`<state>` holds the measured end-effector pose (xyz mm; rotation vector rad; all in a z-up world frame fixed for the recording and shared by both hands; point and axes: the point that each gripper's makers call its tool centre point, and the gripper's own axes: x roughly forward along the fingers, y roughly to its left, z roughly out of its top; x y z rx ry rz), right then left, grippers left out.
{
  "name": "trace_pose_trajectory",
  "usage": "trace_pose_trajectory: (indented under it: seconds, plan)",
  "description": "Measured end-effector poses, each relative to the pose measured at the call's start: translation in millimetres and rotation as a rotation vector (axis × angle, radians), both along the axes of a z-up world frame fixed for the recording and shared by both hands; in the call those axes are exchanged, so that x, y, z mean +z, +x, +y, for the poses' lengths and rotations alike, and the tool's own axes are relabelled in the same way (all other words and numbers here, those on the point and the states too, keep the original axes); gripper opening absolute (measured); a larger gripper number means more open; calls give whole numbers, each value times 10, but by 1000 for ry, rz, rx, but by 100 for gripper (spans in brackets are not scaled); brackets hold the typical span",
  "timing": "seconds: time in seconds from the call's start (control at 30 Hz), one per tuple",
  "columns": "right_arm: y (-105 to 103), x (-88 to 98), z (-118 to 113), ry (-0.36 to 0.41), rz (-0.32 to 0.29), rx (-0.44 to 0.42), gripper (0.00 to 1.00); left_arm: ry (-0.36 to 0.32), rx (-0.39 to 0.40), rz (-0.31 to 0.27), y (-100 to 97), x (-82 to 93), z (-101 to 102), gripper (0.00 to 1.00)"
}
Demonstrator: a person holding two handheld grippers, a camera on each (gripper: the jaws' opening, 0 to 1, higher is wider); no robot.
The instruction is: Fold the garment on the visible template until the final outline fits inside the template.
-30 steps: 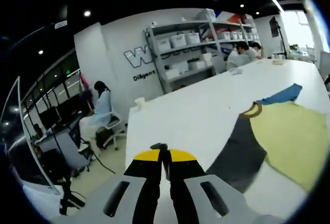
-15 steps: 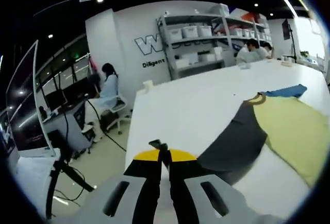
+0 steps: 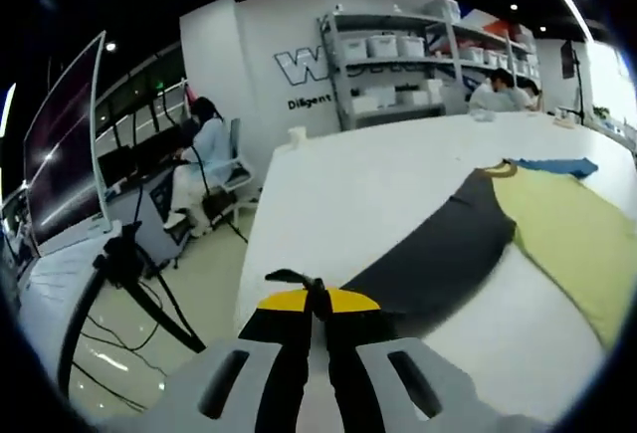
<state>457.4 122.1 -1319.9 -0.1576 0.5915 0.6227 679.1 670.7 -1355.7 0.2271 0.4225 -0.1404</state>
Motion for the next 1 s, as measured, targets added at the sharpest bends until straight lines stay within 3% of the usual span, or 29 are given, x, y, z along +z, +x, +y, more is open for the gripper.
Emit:
trace_pose_trajectory:
  seconds: [0.43, 0.8, 1.0]
  plan:
    - [-49, -83, 63, 2, 21, 17, 98, 2, 52, 79, -161, -218, 122, 7]
    - [-56, -112, 112, 4, 29, 30, 98, -4, 103, 74, -382, -266, 245, 19]
    - [-38, -117, 141, 8, 29, 36, 98, -19, 118, 78, -468, -303, 247, 18]
